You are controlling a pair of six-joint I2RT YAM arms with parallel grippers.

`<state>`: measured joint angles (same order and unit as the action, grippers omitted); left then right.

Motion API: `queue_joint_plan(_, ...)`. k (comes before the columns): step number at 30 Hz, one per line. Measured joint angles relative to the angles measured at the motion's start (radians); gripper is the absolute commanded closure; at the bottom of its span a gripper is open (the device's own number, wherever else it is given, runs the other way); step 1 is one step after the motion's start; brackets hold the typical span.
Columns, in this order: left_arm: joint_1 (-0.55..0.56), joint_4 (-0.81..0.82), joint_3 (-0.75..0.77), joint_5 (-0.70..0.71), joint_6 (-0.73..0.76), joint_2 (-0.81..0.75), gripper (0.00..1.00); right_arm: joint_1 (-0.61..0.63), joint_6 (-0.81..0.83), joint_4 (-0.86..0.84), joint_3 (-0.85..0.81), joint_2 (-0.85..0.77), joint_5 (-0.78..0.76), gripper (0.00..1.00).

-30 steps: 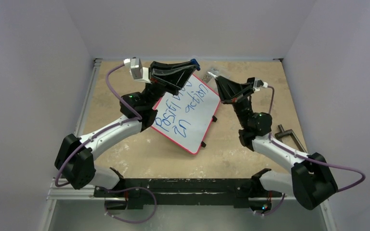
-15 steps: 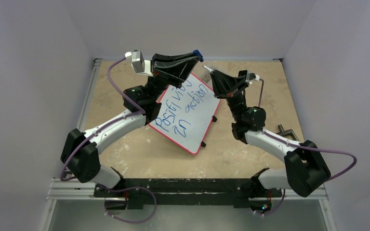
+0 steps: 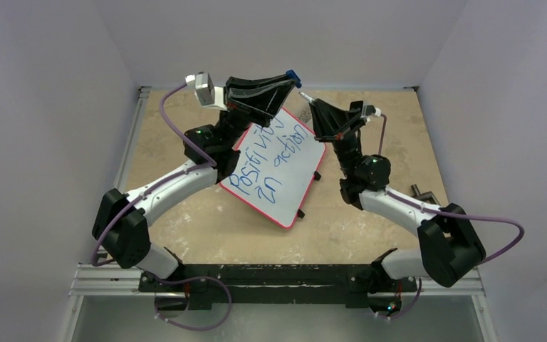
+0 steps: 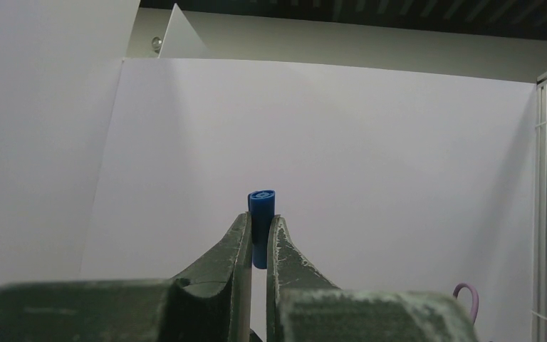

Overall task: Write a sentence on the whiteboard
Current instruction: Close the whiteboard marker at the center of the board.

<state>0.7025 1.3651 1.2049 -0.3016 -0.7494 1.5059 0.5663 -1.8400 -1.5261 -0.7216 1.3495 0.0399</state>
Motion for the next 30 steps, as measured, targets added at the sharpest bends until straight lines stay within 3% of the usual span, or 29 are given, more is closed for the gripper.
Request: queue_joint_plan(30, 0.000, 0.000, 0.016, 0.041, -0.018, 0.033, 1.00, 0.003, -0.005, -0.005, -0.049, 0.001, -0.021, 1.00)
